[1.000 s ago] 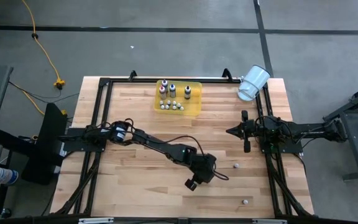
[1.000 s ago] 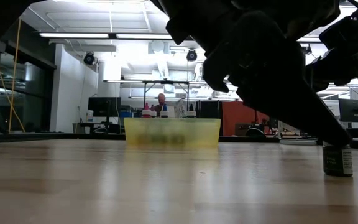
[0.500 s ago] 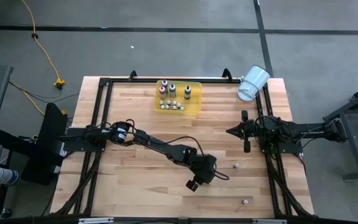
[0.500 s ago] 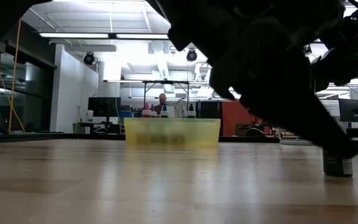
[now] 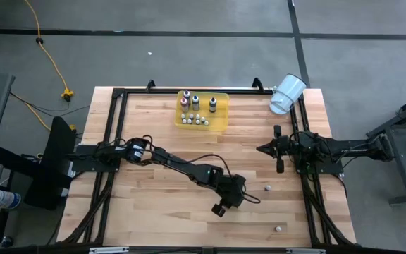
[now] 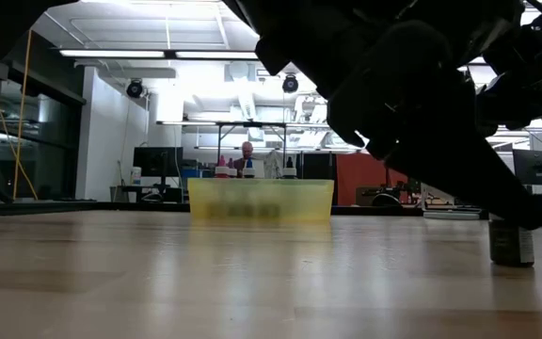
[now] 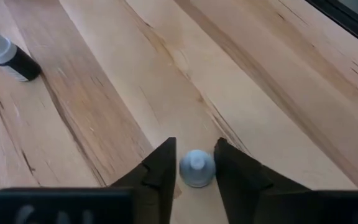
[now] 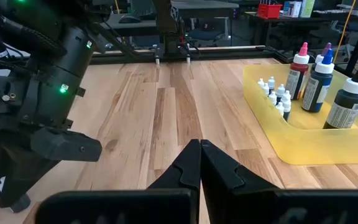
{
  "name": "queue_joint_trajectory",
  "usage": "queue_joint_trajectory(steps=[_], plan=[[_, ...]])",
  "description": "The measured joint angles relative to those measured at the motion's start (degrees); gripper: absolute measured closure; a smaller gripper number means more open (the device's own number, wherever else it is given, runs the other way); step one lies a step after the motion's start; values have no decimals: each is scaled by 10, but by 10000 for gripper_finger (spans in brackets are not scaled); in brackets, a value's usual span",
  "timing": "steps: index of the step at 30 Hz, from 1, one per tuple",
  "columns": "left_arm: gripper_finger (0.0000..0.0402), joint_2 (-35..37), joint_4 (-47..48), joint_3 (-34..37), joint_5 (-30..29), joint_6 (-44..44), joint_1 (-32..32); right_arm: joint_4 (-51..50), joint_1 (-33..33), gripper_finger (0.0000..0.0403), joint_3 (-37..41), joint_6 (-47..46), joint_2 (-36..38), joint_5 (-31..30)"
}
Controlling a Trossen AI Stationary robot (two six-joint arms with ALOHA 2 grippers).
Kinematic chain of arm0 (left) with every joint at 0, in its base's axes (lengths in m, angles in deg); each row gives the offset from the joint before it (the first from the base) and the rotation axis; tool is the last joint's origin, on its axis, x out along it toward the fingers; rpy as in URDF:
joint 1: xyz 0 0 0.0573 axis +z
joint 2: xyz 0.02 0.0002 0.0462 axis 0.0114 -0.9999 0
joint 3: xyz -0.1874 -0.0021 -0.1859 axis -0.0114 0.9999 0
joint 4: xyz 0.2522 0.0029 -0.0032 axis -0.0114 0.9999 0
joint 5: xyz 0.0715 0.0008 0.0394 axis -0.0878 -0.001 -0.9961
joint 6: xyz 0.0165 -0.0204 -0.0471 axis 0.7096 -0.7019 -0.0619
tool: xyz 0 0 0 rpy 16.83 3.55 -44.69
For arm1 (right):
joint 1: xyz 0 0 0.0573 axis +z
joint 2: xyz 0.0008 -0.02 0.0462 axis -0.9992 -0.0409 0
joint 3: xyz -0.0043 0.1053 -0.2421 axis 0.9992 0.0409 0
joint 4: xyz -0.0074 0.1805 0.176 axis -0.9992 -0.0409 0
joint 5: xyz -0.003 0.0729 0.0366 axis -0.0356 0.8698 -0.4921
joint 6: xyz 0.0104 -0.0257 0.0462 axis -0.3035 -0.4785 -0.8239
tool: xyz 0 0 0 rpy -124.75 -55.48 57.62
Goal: Pick & Place food coloring
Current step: Put the bottom small green food coloring into the yellow container
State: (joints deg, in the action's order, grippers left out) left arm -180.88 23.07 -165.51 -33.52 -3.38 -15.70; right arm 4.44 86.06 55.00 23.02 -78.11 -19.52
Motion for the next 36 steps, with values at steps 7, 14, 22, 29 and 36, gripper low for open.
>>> queue_joint_trajectory(steps=[7,14,22,29,36], plan=[[365,0,0,0,0,-12,0,0,0,402,0,0,0,0],[365,26,27,0,-57,-60,8,0,0,402,0,0,0,0],[365,101,93,0,-146,-149,31,0,0,402,0,0,0,0],[365,161,165,-1,-191,-310,56,0,0,402,0,0,0,0],[365,196,250,-1,-228,-518,98,0,0,402,0,0,0,0]])
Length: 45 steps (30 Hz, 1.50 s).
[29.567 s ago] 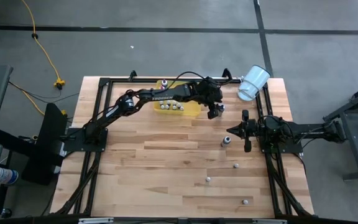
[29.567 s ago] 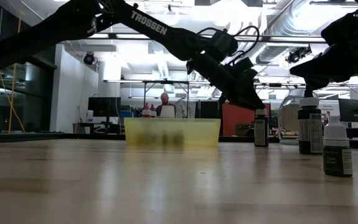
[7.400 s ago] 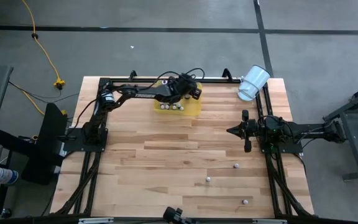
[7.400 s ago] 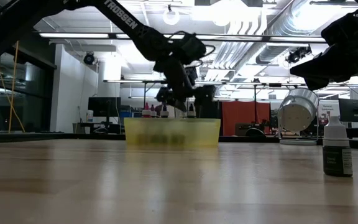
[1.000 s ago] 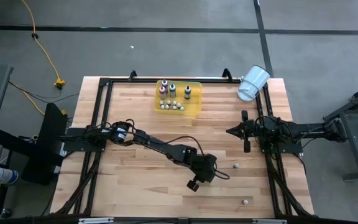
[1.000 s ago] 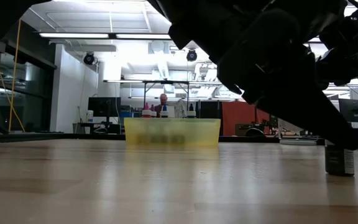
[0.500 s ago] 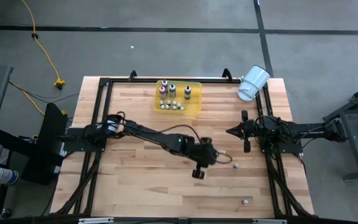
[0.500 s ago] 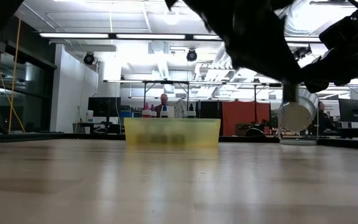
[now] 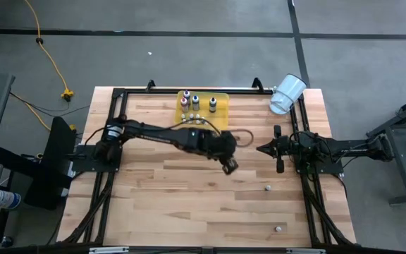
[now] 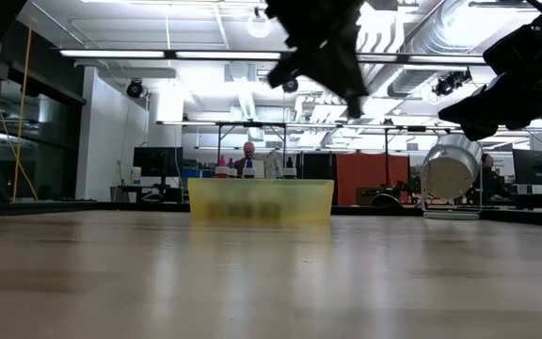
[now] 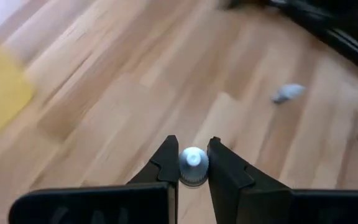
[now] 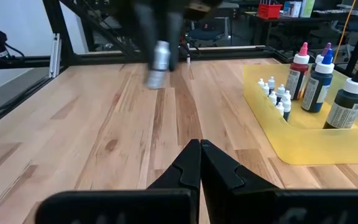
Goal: Pick & Place food coloring
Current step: Put the bottom small green food coloring into the yellow container
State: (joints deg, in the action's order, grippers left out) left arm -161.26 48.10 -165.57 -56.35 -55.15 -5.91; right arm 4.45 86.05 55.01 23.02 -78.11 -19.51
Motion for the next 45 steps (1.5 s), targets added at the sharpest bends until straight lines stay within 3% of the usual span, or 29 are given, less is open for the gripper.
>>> queue_joint_trajectory(steps=[3,7,17,22,26,37,45], plan=[[365,3,45,0,3,-76,23,0,0,402,0,0,0,0],[365,3,76,0,0,-95,54,0,0,402,0,0,0,0],[365,3,66,52,-102,-122,133,0,0,402,0,0,0,0],[360,3,20,85,-168,-119,152,0,0,402,0,0,0,0],[359,3,-48,111,-192,-65,160,0,0,402,0,0,0,0],[364,2,-228,208,-193,-20,177,0,0,402,0,0,0,0],[364,-10,-265,236,-179,28,176,0,0,402,0,0,0,0]])
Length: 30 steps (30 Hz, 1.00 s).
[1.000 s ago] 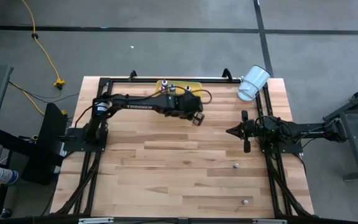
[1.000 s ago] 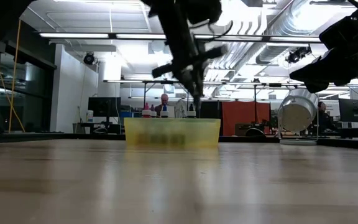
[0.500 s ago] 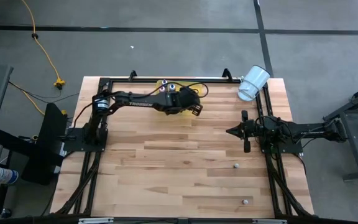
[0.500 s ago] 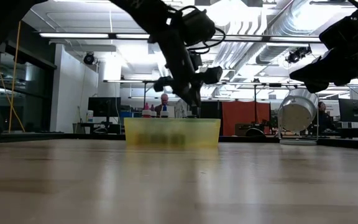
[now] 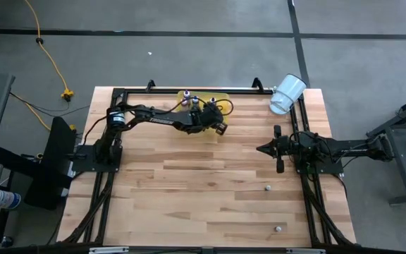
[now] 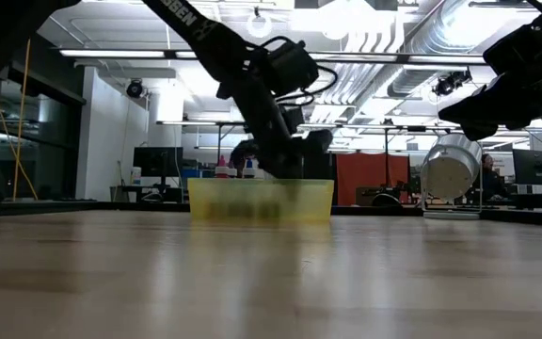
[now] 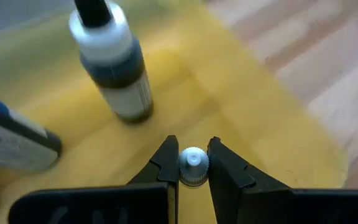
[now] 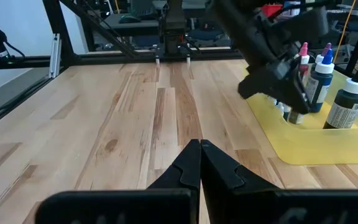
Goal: Pick & Place food coloring
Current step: Put the bottom small green food coloring into the yellow container
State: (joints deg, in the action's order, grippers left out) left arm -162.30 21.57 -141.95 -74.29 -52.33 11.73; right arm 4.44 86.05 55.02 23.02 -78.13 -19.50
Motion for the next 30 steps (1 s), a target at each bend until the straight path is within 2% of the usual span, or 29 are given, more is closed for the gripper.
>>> queue_joint_trajectory(steps=[4,7,20,30], plan=[[364,-17,-30,-2,30,44,0,0,0,402,0,0,0,0],[364,-20,-28,0,29,63,0,0,0,402,0,0,1,0],[364,-26,-32,-1,27,62,0,0,0,402,0,0,0,0],[314,-26,-31,-1,25,78,1,0,0,402,0,0,0,0]])
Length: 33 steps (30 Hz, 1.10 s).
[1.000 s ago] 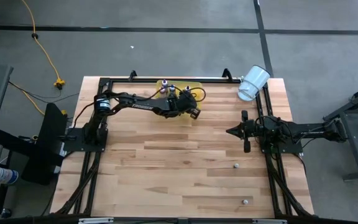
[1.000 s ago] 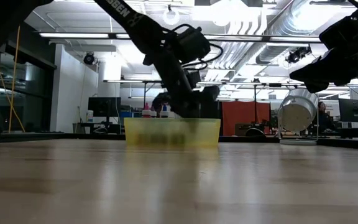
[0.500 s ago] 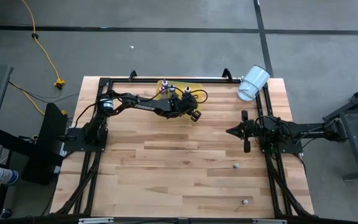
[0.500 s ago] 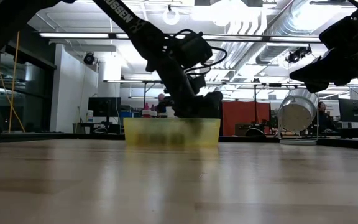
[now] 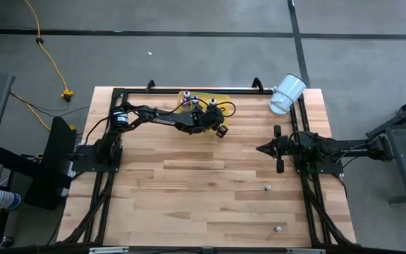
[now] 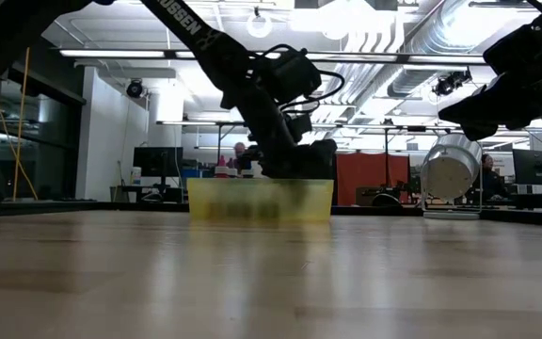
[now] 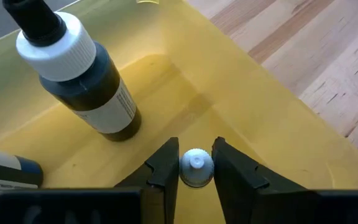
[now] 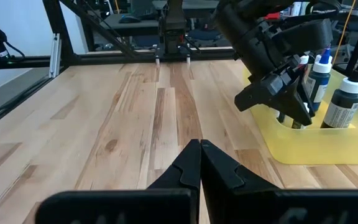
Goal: Pick & Place food coloring
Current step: Put the bottom small green food coloring into the yellow container, then put the small green food coloring into the yellow container
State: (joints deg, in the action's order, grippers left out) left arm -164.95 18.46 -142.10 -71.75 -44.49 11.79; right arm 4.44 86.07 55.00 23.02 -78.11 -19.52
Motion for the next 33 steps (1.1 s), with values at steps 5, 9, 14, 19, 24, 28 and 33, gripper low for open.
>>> queue_joint_trajectory(steps=[5,9,14,19,24,28,33], plan=[[308,0,0,0,0,0,0,0,0,402,0,0,0,0],[306,0,0,0,0,3,0,0,0,402,0,0,0,0],[306,0,-1,0,-3,8,0,0,0,402,0,0,0,0],[305,0,-11,-4,-12,80,0,0,0,402,0,0,0,0],[305,7,17,-48,-13,130,-1,0,0,402,0,0,0,0],[305,7,39,-80,-13,138,-1,0,0,402,0,0,0,0],[305,7,49,-121,-4,157,-1,0,0,402,0,0,0,0]])
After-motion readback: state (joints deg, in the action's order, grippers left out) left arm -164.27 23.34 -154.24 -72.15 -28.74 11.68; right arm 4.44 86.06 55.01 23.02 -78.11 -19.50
